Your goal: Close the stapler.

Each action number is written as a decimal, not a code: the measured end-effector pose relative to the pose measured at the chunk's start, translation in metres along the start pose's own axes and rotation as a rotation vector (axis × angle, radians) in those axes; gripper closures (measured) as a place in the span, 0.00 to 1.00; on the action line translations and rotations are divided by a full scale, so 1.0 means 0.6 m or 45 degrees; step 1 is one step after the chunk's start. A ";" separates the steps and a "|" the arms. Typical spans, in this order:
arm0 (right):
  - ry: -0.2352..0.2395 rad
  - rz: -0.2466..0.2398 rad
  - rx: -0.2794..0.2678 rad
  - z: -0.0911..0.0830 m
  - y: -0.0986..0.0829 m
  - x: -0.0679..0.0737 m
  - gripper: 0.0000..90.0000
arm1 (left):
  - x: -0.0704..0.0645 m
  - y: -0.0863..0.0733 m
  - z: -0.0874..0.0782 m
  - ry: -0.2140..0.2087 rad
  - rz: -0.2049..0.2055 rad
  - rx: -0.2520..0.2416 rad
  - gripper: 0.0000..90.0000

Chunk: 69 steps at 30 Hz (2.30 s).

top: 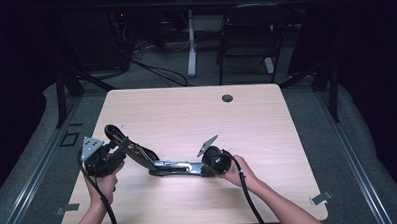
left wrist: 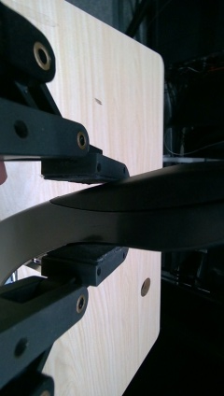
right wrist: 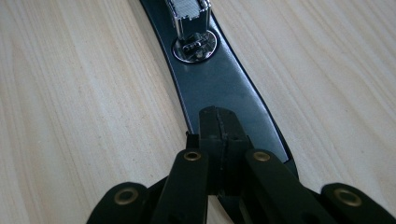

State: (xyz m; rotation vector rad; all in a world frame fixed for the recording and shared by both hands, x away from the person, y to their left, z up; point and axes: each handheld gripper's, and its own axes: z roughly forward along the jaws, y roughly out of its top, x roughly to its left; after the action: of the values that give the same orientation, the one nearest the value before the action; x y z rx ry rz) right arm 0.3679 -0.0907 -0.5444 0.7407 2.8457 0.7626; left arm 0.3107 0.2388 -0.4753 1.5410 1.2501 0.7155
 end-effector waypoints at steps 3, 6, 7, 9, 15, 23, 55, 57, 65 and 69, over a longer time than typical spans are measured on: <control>0.000 0.000 0.003 0.000 0.000 0.000 1.00 | -0.011 0.002 0.001 -0.012 0.034 -0.015 0.70; 0.002 0.004 -0.005 0.000 0.000 -0.001 1.00 | -0.021 0.003 0.003 -0.018 0.057 -0.028 0.70; 0.004 0.006 -0.004 0.000 0.000 -0.001 1.00 | -0.023 0.003 0.003 -0.023 0.064 -0.028 0.70; 0.004 0.003 -0.006 0.001 0.000 -0.001 1.00 | -0.027 0.004 0.003 -0.024 0.071 -0.032 0.71; 0.006 0.005 -0.002 0.001 0.000 -0.001 1.00 | -0.036 0.006 0.005 -0.038 0.082 -0.037 0.71; 0.011 0.006 0.000 0.000 0.001 -0.002 1.00 | -0.058 0.007 0.008 -0.035 0.147 -0.051 0.71; 0.021 0.012 0.001 0.001 0.001 -0.004 1.00 | -0.110 0.007 0.018 -0.026 0.321 -0.032 0.69; 0.023 0.013 0.002 0.000 0.001 -0.004 1.00 | -0.114 0.007 0.019 -0.029 0.338 -0.034 0.69; 0.028 0.018 0.006 0.000 0.001 -0.005 1.00 | -0.125 0.004 0.023 -0.032 0.366 -0.039 0.68; 0.038 0.020 0.008 0.000 0.001 -0.006 1.00 | -0.143 0.000 0.027 -0.050 0.439 -0.033 0.67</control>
State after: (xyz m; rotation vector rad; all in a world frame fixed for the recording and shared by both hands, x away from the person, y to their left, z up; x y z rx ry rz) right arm 0.3713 -0.0918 -0.5440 0.7599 2.8735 0.7734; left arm 0.2994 0.1522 -0.4692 1.7615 0.9513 0.9122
